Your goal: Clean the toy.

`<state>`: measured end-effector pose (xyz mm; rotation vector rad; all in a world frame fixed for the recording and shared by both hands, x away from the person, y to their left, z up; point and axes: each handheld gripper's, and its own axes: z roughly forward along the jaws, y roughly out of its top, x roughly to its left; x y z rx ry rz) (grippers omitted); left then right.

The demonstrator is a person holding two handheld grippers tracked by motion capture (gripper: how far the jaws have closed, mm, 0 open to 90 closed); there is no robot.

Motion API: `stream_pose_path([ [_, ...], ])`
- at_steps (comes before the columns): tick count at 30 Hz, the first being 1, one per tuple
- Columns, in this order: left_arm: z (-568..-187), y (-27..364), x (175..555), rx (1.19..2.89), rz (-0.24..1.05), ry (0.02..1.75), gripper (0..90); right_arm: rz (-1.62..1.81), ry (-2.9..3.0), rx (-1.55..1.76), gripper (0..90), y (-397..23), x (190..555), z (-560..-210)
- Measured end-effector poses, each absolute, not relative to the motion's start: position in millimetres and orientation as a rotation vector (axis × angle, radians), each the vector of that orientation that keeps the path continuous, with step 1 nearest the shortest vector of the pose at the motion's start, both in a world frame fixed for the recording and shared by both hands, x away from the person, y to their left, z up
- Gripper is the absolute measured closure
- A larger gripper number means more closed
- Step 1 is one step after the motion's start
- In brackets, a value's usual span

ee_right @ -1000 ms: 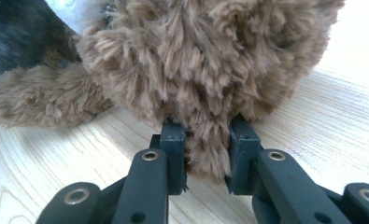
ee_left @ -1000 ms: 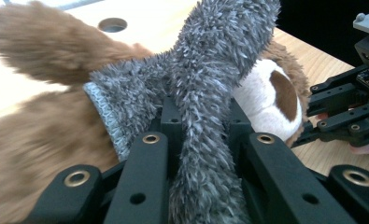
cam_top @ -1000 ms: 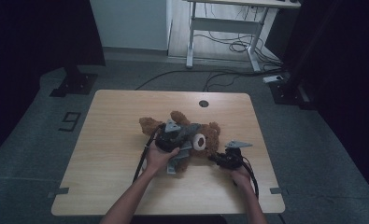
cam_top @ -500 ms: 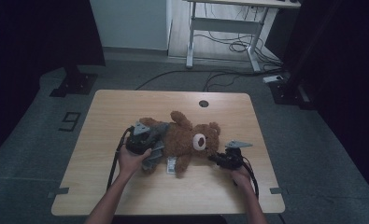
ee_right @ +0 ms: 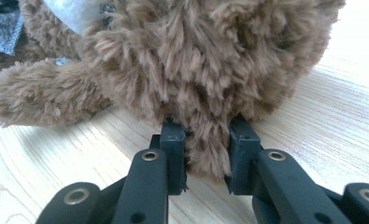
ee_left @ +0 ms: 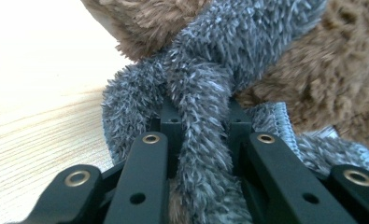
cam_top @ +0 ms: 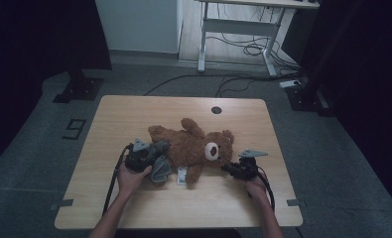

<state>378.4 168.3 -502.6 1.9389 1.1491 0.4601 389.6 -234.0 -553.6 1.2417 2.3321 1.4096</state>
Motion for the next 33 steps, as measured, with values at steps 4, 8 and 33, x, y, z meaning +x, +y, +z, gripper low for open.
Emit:
stream_pose_path([
  [4, -476, 158, 374, 1.920, 0.501, 1.083, 75.8, 1.412, 2.328, 1.241, 72.3, -234, 390, -554],
  [8, -451, 142, 377, 1.901, 0.522, 1.021, 75.8, 1.412, 2.323, 1.245, 72.2, -234, 390, -553],
  [33, -471, 87, 411, 1.977, 0.373, 1.012, 76.5, 1.372, 2.250, 1.213, 39.0, -242, 382, -543],
])
